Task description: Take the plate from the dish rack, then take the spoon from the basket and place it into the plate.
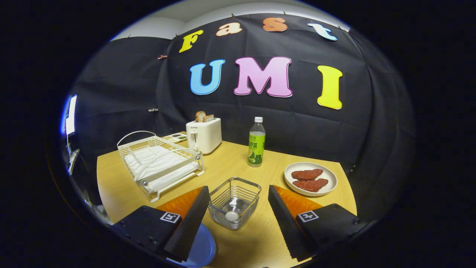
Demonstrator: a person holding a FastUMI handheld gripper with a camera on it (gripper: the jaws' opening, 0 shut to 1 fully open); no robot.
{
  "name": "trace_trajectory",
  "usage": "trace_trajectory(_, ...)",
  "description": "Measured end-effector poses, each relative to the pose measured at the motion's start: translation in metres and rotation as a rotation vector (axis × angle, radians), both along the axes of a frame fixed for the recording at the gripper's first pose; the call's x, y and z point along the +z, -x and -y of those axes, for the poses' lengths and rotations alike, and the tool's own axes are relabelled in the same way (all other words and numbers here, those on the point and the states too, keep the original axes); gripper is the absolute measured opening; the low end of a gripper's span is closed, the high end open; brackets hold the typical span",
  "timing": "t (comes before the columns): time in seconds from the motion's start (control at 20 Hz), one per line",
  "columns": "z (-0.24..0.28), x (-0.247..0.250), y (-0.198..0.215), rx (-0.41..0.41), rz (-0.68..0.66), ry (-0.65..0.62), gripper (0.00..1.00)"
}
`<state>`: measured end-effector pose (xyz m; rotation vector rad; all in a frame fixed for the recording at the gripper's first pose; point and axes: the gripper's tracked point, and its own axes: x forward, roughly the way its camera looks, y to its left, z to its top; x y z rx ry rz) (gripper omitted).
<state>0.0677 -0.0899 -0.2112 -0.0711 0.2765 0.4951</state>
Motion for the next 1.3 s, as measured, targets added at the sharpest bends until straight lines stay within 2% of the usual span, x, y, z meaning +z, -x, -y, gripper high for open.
trace_trajectory(0.05,-0.003,-0.002,-0.002,0.016,0.011,0.011,0.97)
trace_trajectory(0.15,-0.011,-0.012,-0.003,0.050,0.011,0.032,0.85)
trace_trajectory(0.2,-0.017,-0.021,0.001,0.067,-0.010,0.038,0.75)
trace_trajectory(0.3,-0.022,-0.026,0.003,0.089,-0.005,0.053,0.62)
trace_trajectory(0.35,-0.023,-0.029,0.002,0.096,-0.001,0.064,0.58)
trace_trajectory(0.65,-0.035,-0.034,0.005,0.128,-0.051,0.020,0.55)
trace_trajectory(0.7,-0.035,-0.034,0.007,0.132,-0.057,0.015,0.45)
trace_trajectory(0.8,-0.035,-0.030,0.007,0.138,-0.073,-0.010,0.39)
trace_trajectory(1.15,-0.030,-0.021,-0.006,0.086,-0.134,-0.080,0.39)
trace_trajectory(1.2,-0.030,-0.017,-0.008,0.083,-0.124,-0.090,0.31)
trace_trajectory(1.25,-0.031,-0.021,-0.011,0.073,-0.129,-0.074,0.31)
trace_trajectory(1.3,-0.027,-0.018,-0.011,0.075,-0.112,-0.069,0.25)
